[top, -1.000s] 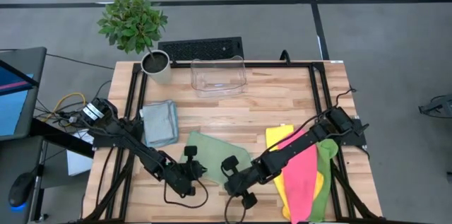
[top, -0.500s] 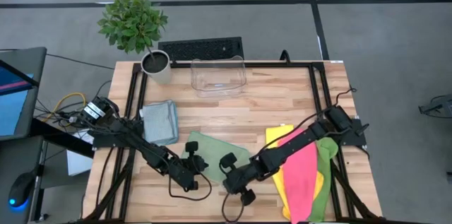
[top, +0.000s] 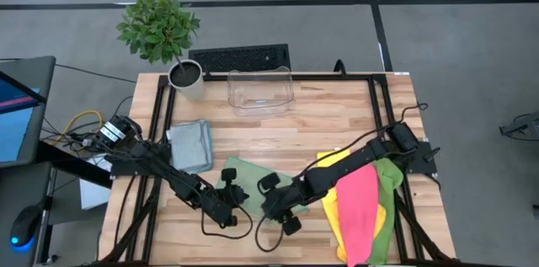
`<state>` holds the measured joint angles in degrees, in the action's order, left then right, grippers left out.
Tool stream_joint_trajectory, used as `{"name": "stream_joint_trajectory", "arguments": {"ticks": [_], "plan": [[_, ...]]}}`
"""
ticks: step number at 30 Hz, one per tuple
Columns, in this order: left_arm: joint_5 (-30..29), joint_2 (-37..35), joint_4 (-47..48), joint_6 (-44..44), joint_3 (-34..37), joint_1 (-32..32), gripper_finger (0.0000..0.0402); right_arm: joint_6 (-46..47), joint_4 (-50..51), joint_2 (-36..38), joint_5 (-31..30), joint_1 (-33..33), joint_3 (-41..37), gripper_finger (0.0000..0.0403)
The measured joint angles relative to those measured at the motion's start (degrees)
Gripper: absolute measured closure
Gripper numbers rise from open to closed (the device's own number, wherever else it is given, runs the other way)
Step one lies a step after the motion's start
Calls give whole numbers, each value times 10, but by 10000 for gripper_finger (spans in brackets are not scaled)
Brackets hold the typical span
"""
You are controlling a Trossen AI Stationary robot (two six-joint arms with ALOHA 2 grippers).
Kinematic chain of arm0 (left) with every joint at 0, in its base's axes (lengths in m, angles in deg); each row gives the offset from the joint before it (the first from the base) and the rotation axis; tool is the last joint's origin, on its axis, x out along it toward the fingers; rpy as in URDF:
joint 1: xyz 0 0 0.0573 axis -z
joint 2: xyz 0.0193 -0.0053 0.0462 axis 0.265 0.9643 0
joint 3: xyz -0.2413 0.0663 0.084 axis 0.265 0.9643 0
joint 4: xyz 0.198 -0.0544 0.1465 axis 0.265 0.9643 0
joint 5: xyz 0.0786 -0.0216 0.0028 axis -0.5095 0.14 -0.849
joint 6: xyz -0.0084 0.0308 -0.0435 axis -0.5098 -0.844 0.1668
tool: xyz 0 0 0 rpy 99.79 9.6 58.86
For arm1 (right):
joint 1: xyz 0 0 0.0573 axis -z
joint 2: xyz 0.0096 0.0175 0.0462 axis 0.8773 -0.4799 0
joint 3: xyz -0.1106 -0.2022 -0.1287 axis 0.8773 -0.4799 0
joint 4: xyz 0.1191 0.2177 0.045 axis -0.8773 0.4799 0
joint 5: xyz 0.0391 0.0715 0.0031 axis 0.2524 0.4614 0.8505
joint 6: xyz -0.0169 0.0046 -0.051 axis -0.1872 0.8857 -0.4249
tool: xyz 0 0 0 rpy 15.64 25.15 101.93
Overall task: Fold microfiber towels
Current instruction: Fold the light green microfiber cloth
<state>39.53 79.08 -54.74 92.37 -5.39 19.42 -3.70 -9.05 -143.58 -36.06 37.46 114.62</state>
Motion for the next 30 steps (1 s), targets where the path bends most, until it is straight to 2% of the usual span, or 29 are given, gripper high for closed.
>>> {"name": "stream_joint_trajectory", "arguments": {"ticks": [3, 7, 11, 14, 19, 27, 30], "plan": [[-3, 0, 5, -40, -26, 7, 401, 69, 109, 26, -4, -13, 25, 196], [-11, 0, 6, -92, -58, 8, 401, 143, 205, 33, -37, -66, -4, 197], [-29, 0, 6, -122, -67, 1, 401, 177, 210, 36, -104, -121, -48, 201], [-30, 0, 8, -125, -67, -7, 401, 186, 196, 35, -154, -135, -70, 205], [-27, 0, 9, -110, -67, -13, 401, 178, 163, 35, -132, -123, -84, 209], [-27, 0, 22, -104, -67, -13, 401, 191, 94, 31, -92, -101, -149, 211], [-27, 0, 27, -104, -67, -13, 401, 201, 92, 32, -80, -93, -151, 227]]}}
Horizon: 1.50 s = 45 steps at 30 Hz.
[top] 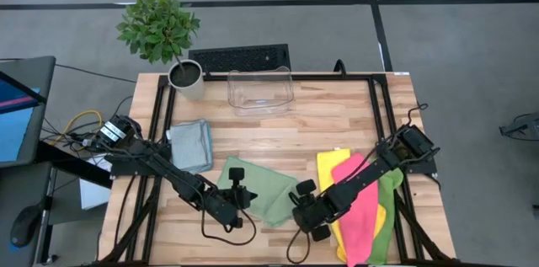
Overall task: Fold microfiber towels
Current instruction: Fold the light green microfiber cloth
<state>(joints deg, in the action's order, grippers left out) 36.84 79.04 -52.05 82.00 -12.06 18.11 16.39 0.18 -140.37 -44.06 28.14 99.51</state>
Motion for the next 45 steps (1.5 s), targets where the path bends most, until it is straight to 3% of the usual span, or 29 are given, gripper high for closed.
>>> {"name": "stream_joint_trajectory", "arguments": {"ticks": [13, 23, 36, 45], "plan": [[0, 0, 11, 1, 0, 0, 401, -2, -1, -1, 1, 24, 0, 390], [0, 0, 21, 3, 0, 0, 401, -78, 99, -5, -38, 26, 88, 396], [0, 0, 22, 3, 0, 0, 401, -150, 36, -5, -41, 98, 99, 390], [-1, 0, 31, 3, 0, 0, 401, -180, 9, -4, -59, 132, 99, 354]]}}
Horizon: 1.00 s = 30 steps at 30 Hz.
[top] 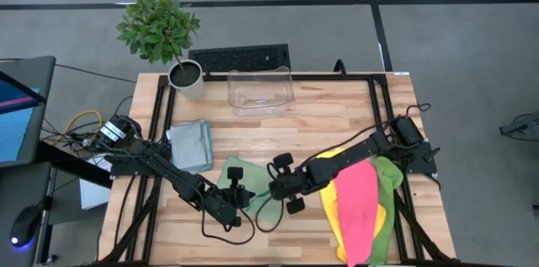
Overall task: Fold microfiber towels
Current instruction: Fold the light green microfiber cloth
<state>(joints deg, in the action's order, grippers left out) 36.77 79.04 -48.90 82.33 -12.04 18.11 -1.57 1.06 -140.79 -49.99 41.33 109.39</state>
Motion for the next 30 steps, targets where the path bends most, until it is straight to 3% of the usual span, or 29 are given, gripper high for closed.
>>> {"name": "stream_joint_trajectory", "arguments": {"ticks": [8, 13, 18, 24, 30], "plan": [[0, 0, 6, 0, -1, 0, 401, -21, -22, 0, 5, 25, 4, 347], [0, 0, 6, 0, -16, 0, 401, -33, -18, 1, 0, 24, 37, 313], [2, 0, -7, 0, -24, 4, 401, 0, 97, 18, -4, 19, 88, 276], [40, 5, -90, -33, -24, 6, 402, 91, 171, 56, 3, -29, 75, 263], [70, 47, -140, -54, -25, -1, 401, 127, 86, 43, 3, -91, 23, 270]]}}
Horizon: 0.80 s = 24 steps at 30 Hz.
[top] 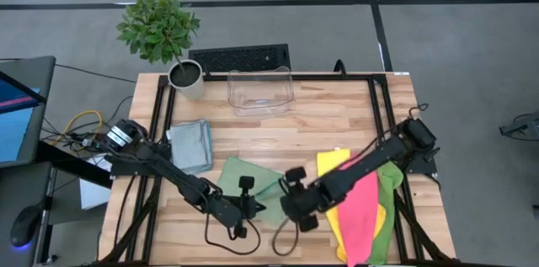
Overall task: Fold microfiber towels
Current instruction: Fold the light green microfiber cloth
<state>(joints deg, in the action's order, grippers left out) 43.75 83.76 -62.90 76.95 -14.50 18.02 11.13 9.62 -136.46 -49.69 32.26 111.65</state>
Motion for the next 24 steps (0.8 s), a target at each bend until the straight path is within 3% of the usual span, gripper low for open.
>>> {"name": "stream_joint_trajectory", "arguments": {"ticks": [12, 18, 24], "plan": [[-14, 19, 2, 26, 0, 0, 401, -11, -49, -7, -15, 35, -16, 282], [-10, 19, 20, 50, 0, 0, 401, -73, -108, -55, -12, 72, -16, 280], [-9, 19, 36, 66, 0, 3, 401, -137, -150, -59, -55, 110, -15, 284]]}}
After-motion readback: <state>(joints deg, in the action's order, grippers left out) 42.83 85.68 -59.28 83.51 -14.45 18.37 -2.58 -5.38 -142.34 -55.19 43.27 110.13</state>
